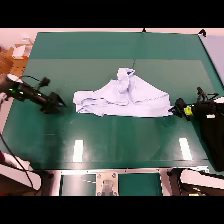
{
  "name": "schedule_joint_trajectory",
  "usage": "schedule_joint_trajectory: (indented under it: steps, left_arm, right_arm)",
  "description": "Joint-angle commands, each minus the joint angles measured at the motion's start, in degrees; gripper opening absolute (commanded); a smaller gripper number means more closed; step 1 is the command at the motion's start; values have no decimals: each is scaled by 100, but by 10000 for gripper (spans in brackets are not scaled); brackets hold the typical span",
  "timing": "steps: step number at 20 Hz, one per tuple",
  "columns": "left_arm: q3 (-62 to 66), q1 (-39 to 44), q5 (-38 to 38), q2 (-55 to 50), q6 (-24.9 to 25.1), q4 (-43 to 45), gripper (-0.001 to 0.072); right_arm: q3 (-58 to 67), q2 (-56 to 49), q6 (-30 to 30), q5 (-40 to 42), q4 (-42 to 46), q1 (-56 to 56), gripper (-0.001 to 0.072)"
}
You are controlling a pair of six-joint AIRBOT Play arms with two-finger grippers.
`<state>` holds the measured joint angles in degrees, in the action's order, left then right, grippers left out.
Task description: Fold the shirts.
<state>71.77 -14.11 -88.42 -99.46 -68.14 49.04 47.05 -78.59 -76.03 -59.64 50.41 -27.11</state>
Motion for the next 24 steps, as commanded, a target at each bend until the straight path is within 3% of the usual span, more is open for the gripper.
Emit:
schedule_joint_trajectory:
  steps: [1,7,8,9,10,11,14,15,16,20,24]
  left_arm:
    - [-444,546,887,2,221,-280,643]
    - [-444,1331,2096,-9,225,-444,641]
    - [-446,1451,2258,-9,232,-442,552]
    - [-444,1526,2293,-9,302,-442,392]
    - [-444,1580,2205,-9,385,-442,328]
    - [-444,1582,2048,-9,424,-442,288]
    - [-439,1493,1537,-7,481,-420,286]
    - [-439,1443,1451,-7,485,-422,213]
    - [-439,1397,1357,-2,621,-450,21]
    - [2,1346,730,157,608,-796,21]
    - [1340,1338,332,1239,431,-1305,21]
  right_arm:
    - [11,-20,2,13,4,168,16]
    - [11,-20,15,26,2,262,16]
    - [11,-20,15,26,2,264,16]
    - [11,-20,15,26,2,264,16]
    - [11,-20,15,24,2,264,16]
    - [11,-20,15,22,2,264,16]
    - [11,-20,17,24,2,264,16]
    - [11,-20,17,22,2,264,16]
    - [11,-20,15,7,-2,264,16]
    - [247,2,31,-461,-186,262,15]
    - [1486,584,173,-1591,-1152,260,15]
